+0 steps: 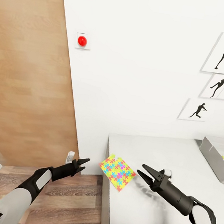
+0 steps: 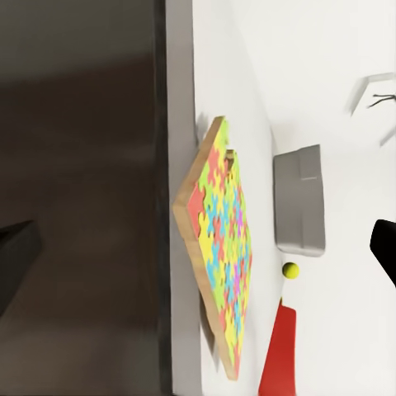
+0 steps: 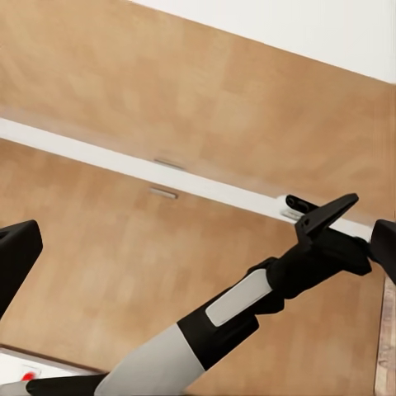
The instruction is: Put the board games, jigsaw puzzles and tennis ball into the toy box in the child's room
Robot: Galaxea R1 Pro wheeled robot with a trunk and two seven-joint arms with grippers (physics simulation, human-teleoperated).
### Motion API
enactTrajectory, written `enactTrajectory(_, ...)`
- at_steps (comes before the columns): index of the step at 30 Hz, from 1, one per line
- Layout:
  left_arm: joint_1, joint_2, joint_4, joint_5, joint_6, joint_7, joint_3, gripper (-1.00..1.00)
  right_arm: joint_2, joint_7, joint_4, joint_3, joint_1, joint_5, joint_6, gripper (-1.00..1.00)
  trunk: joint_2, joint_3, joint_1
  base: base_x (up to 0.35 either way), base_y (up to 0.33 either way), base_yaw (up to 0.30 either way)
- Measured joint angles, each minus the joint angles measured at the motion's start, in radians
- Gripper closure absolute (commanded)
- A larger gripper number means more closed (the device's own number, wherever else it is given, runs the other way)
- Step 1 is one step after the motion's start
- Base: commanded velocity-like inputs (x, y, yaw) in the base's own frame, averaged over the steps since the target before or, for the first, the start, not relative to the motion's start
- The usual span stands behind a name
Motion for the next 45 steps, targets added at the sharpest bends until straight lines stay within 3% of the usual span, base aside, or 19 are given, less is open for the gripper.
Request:
enactTrajectory(16, 0.000, 0.000, 0.000, 0.000, -0.005, -0.002, 0.000, -1.00, 0.000, -0.008, 0.001, 0.014, 0.000, 0.007, -0.051, -1.00, 0.000, 0.000, 0.000, -0.008, -0.033, 0.000)
enactTrajectory(24, 0.000, 0.001, 0.000, 0.001, -0.003, -0.002, 0.000, -1.00, 0.000, -0.009, 0.000, 0.032, 0.000, 0.008, -0.056, -1.00, 0.000, 0.000, 0.000, 0.000, -0.136, 0.000)
enactTrajectory(45, 0.000, 0.002, 0.000, -0.001, -0.003, -0.004, 0.000, -1.00, 0.001, -0.010, 0.000, 0.036, 0.000, 0.008, -0.059, -1.00, 0.000, 0.000, 0.000, 0.041, -0.024, 0.000)
